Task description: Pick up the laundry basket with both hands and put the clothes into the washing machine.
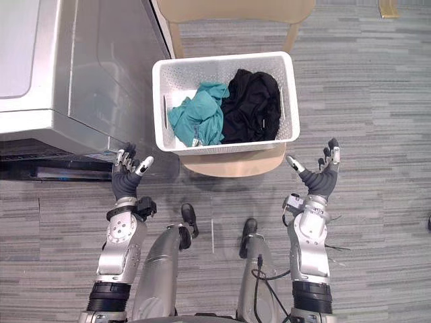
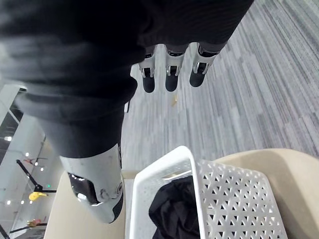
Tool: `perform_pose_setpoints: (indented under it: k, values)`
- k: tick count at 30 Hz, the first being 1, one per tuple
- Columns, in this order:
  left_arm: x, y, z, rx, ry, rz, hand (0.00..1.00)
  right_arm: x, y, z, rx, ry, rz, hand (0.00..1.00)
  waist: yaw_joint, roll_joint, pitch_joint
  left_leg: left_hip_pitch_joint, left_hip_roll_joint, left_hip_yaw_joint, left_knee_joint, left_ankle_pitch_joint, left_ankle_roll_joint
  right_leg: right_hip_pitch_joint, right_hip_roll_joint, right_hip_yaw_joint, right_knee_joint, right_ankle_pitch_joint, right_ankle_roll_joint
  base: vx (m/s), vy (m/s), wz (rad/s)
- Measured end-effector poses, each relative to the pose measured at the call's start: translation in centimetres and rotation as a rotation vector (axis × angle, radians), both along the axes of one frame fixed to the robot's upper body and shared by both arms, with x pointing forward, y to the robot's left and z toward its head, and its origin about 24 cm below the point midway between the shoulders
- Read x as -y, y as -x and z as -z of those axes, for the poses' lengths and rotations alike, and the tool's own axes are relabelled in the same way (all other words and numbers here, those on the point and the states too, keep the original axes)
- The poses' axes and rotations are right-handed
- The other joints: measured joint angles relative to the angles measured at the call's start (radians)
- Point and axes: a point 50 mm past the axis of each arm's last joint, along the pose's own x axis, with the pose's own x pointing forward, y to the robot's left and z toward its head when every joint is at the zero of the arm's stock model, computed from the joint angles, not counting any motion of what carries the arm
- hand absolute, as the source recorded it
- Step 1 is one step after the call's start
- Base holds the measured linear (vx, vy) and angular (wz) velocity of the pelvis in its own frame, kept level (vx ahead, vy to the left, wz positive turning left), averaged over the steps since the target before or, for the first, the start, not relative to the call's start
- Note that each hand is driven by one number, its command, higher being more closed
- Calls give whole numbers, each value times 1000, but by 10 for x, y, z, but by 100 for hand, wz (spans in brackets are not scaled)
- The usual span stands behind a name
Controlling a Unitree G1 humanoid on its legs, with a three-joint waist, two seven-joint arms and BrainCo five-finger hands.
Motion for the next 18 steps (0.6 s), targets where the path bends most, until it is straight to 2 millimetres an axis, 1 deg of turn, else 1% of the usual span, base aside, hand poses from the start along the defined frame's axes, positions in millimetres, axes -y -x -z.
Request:
perform_pose_setpoints:
  k: [1, 2, 4, 5, 6, 7, 9, 10, 12, 13, 15, 17, 18]
  values:
    - [-2, 7, 10, -37, -1, 2, 0, 2, 7, 9, -40, 2, -5, 0, 1, 0, -14, 28, 0, 0, -5, -7, -4, 32, 0, -3, -12, -10, -4, 53, -35, 5]
    - [-3, 9, 12, -47, -1, 5, 0, 2, 8, 12, -49, 3, -9, 0, 1, -1, -17, 36, 0, 0, -8, -8, -5, 39, 0, -4, -14, -11, -5, 83, -46, 3]
    - [-7, 27, 34, -133, 5, 21, 0, 4, 21, 33, -142, 3, -29, 0, 1, -4, -53, 86, 0, -1, -16, -21, -10, 100, 1, -21, -39, -21, 1, 95, -38, 5]
    - [-8, 31, 41, -160, 8, 31, 0, 5, 24, 41, -177, 1, -38, 0, 1, -6, -64, 102, 0, -1, -22, -22, -11, 119, 2, -25, -47, -22, 1, 120, -33, 8]
    - [-9, 39, 56, -222, 10, 45, 0, 5, 31, 59, -254, -11, -51, 0, 2, -10, -88, 135, -2, 3, -41, -23, -12, 154, 2, -29, -70, -22, 1, 109, -27, 5]
    - [-10, 44, 64, -258, 8, 52, 0, 5, 34, 68, -295, -19, -55, 0, 2, -13, -101, 148, -3, 4, -49, -24, -14, 171, 4, -32, -83, -22, 1, 144, -35, 4]
    - [-14, 61, 97, -409, 1, 94, 0, 2, 48, 103, -448, -55, -90, 0, 3, -20, -138, 217, -9, 8, -86, -21, -12, 244, 7, -42, -131, -17, 8, 161, -42, 3]
    - [-14, 66, 105, -451, 2, 104, 0, 1, 51, 111, -490, -57, -101, 0, 3, -22, -145, 235, -12, 8, -96, -20, -13, 263, 7, -44, -142, -17, 9, 139, -38, 6]
    - [-14, 82, 137, -609, 5, 136, 0, -1, 67, 145, -666, -66, -128, 0, 3, -24, -177, 293, -27, 5, -139, -12, -23, 326, 6, -54, -189, -14, 15, 135, -35, 8]
    - [-15, 86, 144, -646, 6, 139, 0, -2, 70, 152, -702, -70, -138, 0, 3, -23, -184, 304, -29, 5, -148, -11, -25, 339, 6, -56, -196, -12, 18, 154, -35, 8]
    - [-20, 103, 169, -787, 0, 138, 0, -4, 82, 175, -828, -87, -147, 0, 0, -22, -196, 355, -41, -5, -182, -3, -32, 393, 6, -64, -236, -7, 25, 124, -34, 7]
    - [-28, 115, 180, -860, 3, 104, 0, -3, 90, 186, -888, -104, -153, 0, -1, -20, -202, 377, -44, -12, -190, -2, -34, 426, 10, -75, -260, -4, 29, 84, -43, 10]
    - [-36, 123, 187, -905, 5, 69, 0, -3, 95, 192, -926, -110, -157, 0, -2, -20, -204, 393, -48, -23, -200, 0, -37, 450, 17, -85, -273, -4, 30, 87, -63, 25]
